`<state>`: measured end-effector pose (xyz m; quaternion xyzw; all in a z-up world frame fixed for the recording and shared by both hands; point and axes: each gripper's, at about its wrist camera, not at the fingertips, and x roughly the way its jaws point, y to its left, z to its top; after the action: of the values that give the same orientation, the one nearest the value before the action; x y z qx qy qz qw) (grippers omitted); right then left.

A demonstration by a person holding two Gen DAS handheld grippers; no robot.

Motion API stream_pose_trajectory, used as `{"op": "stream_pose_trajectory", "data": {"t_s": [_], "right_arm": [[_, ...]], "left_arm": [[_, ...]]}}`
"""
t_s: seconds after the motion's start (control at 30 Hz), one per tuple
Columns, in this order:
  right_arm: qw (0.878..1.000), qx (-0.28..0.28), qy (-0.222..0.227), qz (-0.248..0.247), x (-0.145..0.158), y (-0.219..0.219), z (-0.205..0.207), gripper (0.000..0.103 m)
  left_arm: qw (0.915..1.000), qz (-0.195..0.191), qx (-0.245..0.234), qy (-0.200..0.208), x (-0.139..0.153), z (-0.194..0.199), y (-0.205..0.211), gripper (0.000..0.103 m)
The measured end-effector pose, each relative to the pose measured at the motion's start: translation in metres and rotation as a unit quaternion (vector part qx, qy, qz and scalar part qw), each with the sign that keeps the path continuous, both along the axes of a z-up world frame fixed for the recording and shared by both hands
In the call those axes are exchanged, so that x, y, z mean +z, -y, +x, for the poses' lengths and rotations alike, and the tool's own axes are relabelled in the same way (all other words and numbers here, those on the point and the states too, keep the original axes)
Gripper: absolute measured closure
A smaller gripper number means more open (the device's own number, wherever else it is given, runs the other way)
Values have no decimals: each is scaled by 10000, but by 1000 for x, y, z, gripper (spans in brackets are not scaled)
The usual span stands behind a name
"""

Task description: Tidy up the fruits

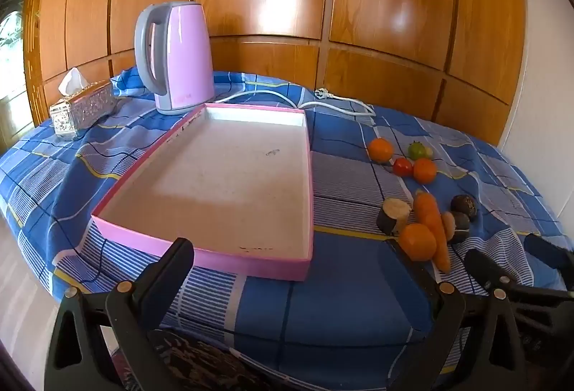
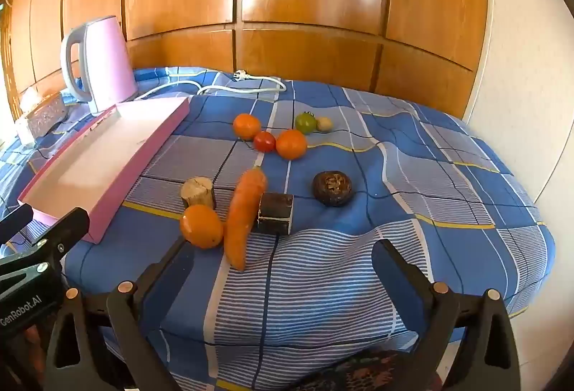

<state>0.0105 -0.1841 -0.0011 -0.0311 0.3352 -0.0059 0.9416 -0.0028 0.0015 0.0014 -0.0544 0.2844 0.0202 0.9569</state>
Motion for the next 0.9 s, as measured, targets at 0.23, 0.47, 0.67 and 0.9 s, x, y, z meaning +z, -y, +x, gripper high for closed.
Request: {"op": "stream_pose_trajectory", "data": {"t_s": [0.23, 0.47, 0.67, 0.9], "right_arm": [[9999, -25, -104, -102, -6, -4, 3, 6], [9997, 4, -224, -40, -8, -1, 8, 6], [9998, 2, -223, 1, -9, 0, 7, 6], [9996, -27, -260, 55, -10, 3, 9, 6]], "left_arm": [[9996, 62, -102, -256, -12, 9, 4, 0], [9996, -50, -16, -280, -11, 10, 3, 0], [9997, -2, -39, -252, -11, 8, 3, 0], [9996, -8, 21, -298, -11, 11, 1, 0]]}}
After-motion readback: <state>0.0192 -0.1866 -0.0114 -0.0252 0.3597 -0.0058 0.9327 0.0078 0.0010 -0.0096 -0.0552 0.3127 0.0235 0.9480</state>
